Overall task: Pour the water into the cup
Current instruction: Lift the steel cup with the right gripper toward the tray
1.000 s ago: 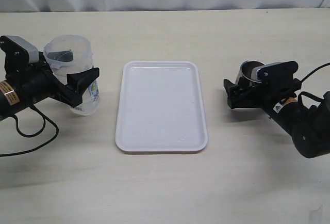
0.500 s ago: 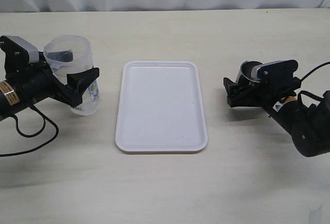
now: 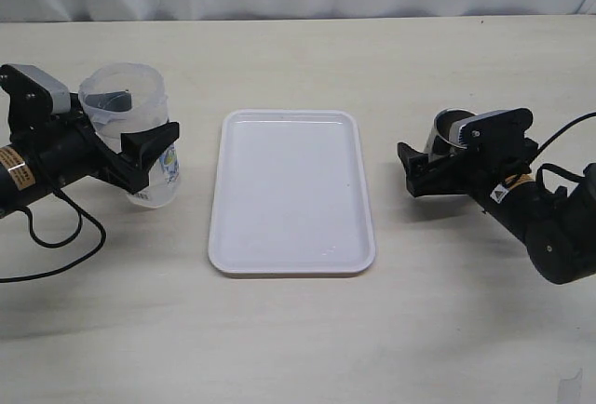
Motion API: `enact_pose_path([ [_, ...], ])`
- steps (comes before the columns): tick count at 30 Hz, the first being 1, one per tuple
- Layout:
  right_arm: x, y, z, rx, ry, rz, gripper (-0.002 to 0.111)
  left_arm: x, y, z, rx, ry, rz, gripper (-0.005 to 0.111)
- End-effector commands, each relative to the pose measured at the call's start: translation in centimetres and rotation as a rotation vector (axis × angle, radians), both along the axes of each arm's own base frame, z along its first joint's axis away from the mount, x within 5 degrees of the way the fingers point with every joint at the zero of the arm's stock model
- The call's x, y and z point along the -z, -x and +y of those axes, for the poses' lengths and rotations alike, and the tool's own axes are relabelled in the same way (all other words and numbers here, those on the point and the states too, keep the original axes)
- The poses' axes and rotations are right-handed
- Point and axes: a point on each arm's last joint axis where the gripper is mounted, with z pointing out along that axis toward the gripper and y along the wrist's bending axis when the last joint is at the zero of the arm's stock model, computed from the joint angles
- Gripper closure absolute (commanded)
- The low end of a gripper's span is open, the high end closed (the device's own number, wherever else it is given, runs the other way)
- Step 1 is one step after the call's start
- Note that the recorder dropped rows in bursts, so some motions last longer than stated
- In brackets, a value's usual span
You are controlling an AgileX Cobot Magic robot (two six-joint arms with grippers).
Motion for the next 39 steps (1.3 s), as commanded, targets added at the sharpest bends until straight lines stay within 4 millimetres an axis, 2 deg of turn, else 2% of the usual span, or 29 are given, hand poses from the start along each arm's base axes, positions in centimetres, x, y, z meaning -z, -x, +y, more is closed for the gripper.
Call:
enact_pose_path([
  [1,-0.11,-0.08,-0.06,0.0,-0.007,-0.014,-0.001,-0.15,-0.16,-0.08,0.008,0.008,-0.013,0.107],
  [7,-0.11,-0.21,-0.63,0.067,-0.004,-0.015,-0.001,-0.13,-0.16,-0.08,0.007,0.007,-0.012,0.107],
  [19,-0.11,-0.13,-0.29,0.026,-0.003,-0.015,-0.001,-0.13,-0.16,-0.08,0.007,0.007,-0.012,0.107],
  [25,-0.11,-0.23,-0.75,0.078,0.002,-0.016,0.0,-0.12,-0.16,-0.07,0.007,0.005,-0.01,0.107],
  [28,-0.11,-0.26,-0.92,0.099,0.002,-0.016,0.011,-0.08,-0.16,-0.07,0.007,0.002,-0.007,0.107],
  [34,-0.11,-0.26,-0.92,0.099,0.002,-0.016,0.054,-0.04,-0.17,-0.04,0.004,0.0,-0.004,0.107],
  [39,-0.11,-0.26,-0.96,0.103,0.002,-0.016,0.073,-0.04,-0.17,-0.04,0.004,0.0,-0.004,0.107],
])
